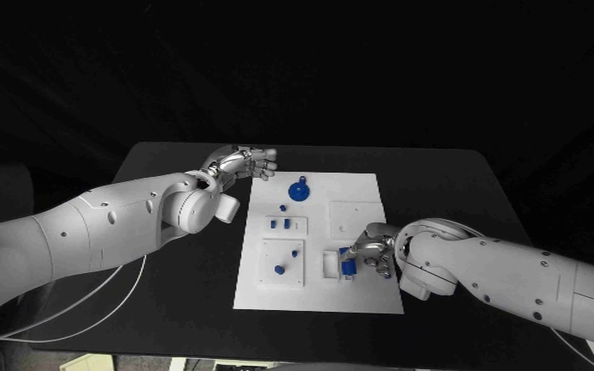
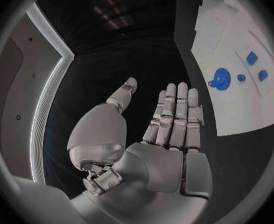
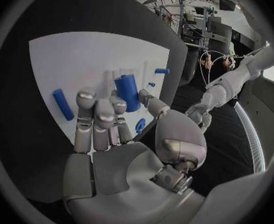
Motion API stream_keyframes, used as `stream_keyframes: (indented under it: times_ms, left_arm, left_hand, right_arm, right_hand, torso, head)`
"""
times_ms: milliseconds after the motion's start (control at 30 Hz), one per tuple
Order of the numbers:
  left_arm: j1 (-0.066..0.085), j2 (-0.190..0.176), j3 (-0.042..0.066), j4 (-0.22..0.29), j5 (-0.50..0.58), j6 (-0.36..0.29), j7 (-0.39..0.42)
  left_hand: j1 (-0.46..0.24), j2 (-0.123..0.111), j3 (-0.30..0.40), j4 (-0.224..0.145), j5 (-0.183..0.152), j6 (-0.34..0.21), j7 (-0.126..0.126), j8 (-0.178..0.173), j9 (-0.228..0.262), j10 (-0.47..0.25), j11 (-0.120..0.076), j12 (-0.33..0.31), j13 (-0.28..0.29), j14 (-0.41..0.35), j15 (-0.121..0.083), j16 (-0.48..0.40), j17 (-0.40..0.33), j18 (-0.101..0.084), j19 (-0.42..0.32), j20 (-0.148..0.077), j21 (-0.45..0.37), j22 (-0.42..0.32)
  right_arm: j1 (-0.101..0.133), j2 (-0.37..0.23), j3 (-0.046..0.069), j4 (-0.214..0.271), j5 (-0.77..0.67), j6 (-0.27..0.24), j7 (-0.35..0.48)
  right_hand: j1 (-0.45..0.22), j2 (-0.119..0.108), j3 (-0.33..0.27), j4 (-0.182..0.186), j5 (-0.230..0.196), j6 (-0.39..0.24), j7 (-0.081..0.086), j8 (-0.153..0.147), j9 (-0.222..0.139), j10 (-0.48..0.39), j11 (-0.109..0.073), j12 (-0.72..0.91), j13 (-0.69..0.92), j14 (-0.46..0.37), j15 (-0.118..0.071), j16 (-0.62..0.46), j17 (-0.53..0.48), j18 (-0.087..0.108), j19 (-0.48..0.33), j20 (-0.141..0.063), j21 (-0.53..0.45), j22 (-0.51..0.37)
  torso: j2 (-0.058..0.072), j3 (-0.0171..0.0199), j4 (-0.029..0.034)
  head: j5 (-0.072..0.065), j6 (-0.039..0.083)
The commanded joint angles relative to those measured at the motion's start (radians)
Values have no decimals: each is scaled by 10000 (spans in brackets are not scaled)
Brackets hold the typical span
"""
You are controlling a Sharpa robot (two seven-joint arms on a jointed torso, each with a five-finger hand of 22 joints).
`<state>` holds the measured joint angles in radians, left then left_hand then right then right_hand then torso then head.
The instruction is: Assemble the parts on the task board
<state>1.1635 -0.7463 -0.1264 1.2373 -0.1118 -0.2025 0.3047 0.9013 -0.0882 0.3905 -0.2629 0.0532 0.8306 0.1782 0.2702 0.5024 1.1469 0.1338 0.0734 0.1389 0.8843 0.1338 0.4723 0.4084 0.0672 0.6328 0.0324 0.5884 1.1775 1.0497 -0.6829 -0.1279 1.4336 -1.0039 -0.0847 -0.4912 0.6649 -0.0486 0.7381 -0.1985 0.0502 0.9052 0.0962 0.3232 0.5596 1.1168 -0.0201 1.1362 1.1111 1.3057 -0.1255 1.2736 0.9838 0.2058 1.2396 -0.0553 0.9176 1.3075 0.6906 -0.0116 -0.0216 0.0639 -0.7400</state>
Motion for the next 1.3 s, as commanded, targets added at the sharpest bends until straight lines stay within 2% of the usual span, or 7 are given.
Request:
stream_keyframes:
  times_ms: [33, 233, 833, 1067, 1167, 1233, 1300]
  left_arm:
    - [5, 29, 8, 26, 56, 164, 91]
    - [6, 28, 8, 44, 56, 168, 84]
    - [7, 22, 8, 47, 56, 180, 50]
    - [7, 25, 8, 43, 56, 185, 47]
    - [7, 19, 8, 44, 56, 189, 43]
    - [7, 15, 8, 48, 56, 179, 43]
    - [7, 22, 8, 41, 56, 156, 50]
  left_hand:
    - [-28, 61, -52, -22, -21, -46, 2, 33, -12, -8, 45, -37, -16, 68, 12, -66, 14, 73, 37, 26, -59, 12]
    - [-33, 66, -55, -21, -21, -45, 1, 34, -13, -9, 44, -37, -17, 68, 13, -70, 17, 73, 38, 27, -62, 13]
    - [-51, 68, -69, -23, -21, -45, 0, 36, -16, -10, 43, -37, -21, 68, 14, -82, 28, 72, 38, 28, -73, 16]
    - [-56, 73, -71, -22, -21, -45, 0, 36, -17, -10, 44, -37, -23, 69, 14, -87, 32, 72, 39, 28, -77, 17]
    - [-58, 75, -72, -22, -21, -46, 0, 36, -18, -10, 44, -37, -23, 69, 14, -88, 33, 73, 40, 28, -78, 17]
    - [-59, 75, -73, -22, -21, -46, 0, 36, -18, -10, 44, -38, -24, 69, 14, -90, 35, 73, 40, 28, -79, 17]
    - [-60, 76, -73, -22, -21, -46, 0, 36, -19, -11, 45, -37, -24, 69, 14, -91, 36, 73, 40, 28, -80, 18]
  right_arm:
    - [-5, 208, -3, -144, 314, 372, -49]
    - [-13, 412, -29, -321, 313, 402, -43]
    - [-40, 627, -74, -438, 299, 508, -74]
    - [-54, 675, -78, -498, 270, 293, -41]
    - [-56, 685, -80, -503, 282, 290, -30]
    - [-57, 690, -82, -504, 282, 302, -19]
    - [-58, 700, -87, -511, 282, 318, -8]
  right_hand:
    - [-126, 6, -85, 9, -10, 1181, -110, -59, -15, -4, -60, -64, 4, -11, -73, -31, 16, 560, -26, 69, 56, 181]
    - [-158, -16, -98, 7, -10, 1183, -111, -70, -25, -5, -60, -69, 9, -12, -74, -31, 18, 560, -30, 67, 59, 181]
    - [-239, -60, -141, -8, -10, 1184, -109, -99, -51, -14, -59, -83, 25, -16, -75, -34, 24, 560, -38, 61, 64, 177]
    - [-381, -266, -239, -16, -13, 1160, -97, -146, -87, -45, -49, -110, 45, -28, -68, -49, 29, 560, -56, 53, 59, 168]
    - [-872, -536, -734, 23, -10, 1085, -69, -203, -115, -96, -15, -145, 55, -45, -40, -63, 33, 560, -76, 74, 56, 165]
    - [-1182, -340, -1550, -460, -9, 997, -56, -249, -119, -198, -22, -180, 85, -91, -25, -77, 56, 560, -168, 1, 41, 170]
    - [-1358, -229, -2068, -863, -17, 934, -47, -291, -129, -258, -12, -210, 100, -123, -33, -105, 66, 560, -233, -51, 8, 157]
  torso:
    - [6, -1, 0]
    - [9, 13, 2]
    - [9, 14, -10]
    - [12, 14, -7]
    - [16, 16, -4]
    - [19, 17, -7]
    - [19, 15, -7]
  head:
    - [-2, -14]
    - [9, -18]
    - [34, -38]
    - [42, -40]
    - [46, -43]
    - [57, -51]
    - [64, -65]
